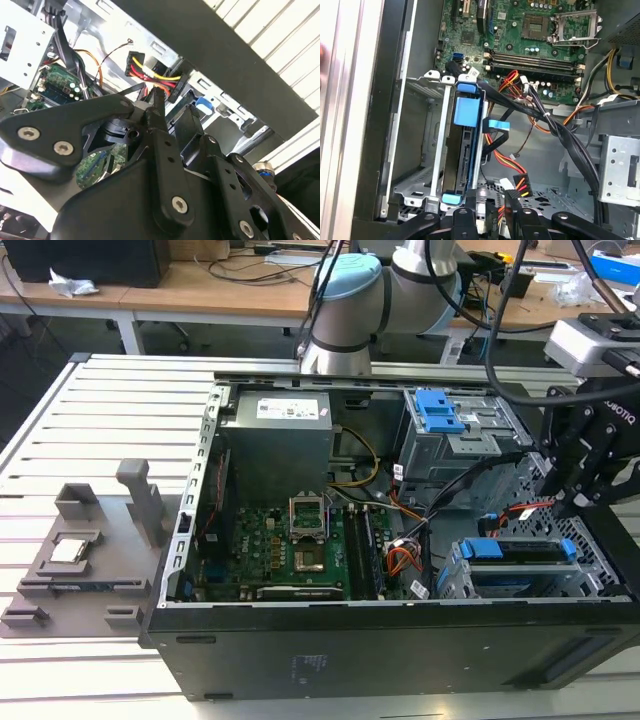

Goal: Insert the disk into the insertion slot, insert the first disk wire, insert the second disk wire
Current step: 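Insert the first disk wire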

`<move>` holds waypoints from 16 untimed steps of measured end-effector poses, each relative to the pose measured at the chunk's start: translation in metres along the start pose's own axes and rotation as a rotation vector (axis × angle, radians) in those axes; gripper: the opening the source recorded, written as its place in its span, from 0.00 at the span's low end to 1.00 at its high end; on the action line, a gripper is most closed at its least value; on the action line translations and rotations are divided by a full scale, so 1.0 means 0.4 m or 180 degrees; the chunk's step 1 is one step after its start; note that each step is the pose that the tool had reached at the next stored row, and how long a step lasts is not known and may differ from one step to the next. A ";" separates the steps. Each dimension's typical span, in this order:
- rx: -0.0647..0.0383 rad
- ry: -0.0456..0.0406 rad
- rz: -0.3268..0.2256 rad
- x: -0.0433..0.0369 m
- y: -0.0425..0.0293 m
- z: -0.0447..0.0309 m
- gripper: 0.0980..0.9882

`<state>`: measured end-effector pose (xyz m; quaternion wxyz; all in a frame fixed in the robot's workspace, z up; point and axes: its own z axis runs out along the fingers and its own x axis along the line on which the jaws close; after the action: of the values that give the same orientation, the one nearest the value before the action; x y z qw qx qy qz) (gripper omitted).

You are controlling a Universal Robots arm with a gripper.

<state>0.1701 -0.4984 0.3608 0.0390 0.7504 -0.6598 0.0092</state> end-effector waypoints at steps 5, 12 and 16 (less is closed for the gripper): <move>0.0000 0.0041 -0.0079 -0.001 -0.016 0.007 0.30; -0.0005 0.0101 -0.0123 -0.004 -0.025 0.008 0.30; -0.0008 0.0115 -0.0122 -0.004 -0.025 0.008 0.21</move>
<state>0.1797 -0.4957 0.3569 0.0520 0.7626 -0.6444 0.0213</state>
